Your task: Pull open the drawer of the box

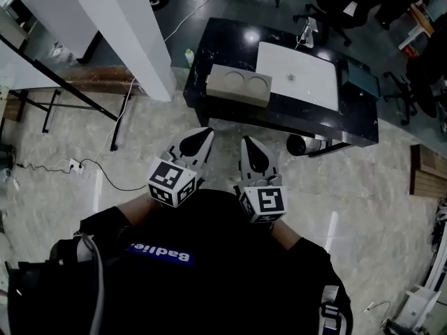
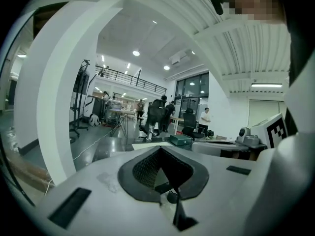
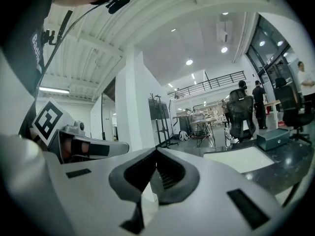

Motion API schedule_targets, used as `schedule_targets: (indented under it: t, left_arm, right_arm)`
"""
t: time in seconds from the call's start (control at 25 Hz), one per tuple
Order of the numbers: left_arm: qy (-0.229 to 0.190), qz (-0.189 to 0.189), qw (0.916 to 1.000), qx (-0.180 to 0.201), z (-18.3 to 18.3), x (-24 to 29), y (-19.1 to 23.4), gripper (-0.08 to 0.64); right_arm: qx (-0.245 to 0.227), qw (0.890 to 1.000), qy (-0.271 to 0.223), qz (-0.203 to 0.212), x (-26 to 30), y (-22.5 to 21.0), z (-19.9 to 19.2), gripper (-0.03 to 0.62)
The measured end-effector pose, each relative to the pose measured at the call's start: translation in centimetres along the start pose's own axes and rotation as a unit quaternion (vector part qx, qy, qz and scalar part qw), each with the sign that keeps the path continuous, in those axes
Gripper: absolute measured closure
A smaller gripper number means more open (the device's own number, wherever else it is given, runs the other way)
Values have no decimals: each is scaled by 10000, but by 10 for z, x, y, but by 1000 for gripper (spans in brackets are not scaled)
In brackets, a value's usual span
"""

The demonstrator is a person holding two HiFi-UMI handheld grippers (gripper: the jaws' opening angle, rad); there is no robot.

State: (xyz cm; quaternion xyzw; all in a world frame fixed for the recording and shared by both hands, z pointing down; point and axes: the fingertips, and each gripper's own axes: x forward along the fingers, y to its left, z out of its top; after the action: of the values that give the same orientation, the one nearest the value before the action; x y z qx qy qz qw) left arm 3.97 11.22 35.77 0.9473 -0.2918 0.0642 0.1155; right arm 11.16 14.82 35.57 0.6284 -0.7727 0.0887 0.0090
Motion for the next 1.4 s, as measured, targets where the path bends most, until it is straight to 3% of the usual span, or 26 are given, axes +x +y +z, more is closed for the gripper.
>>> schedule_targets:
  t: [0.32,0.68,1.0,1.4]
  left_arm:
    - [122,316,9994,111,-3,16,-21,560]
    - [186,477,9987,-80,-6,31,5,560]
    - [129,91,9993,-337,4,78,63,560]
    - [623,-524,9930,-859,-1,139,179,560]
  right_arm:
    - [123,9994,13,317,-4,-26,-2,592]
    - [67,9991,102,416,23,-33,-5,592]
    - [-187,9989,360,-222,82,-56,11,592]
    - [-272,9918,760,-987,192,-69,15,592]
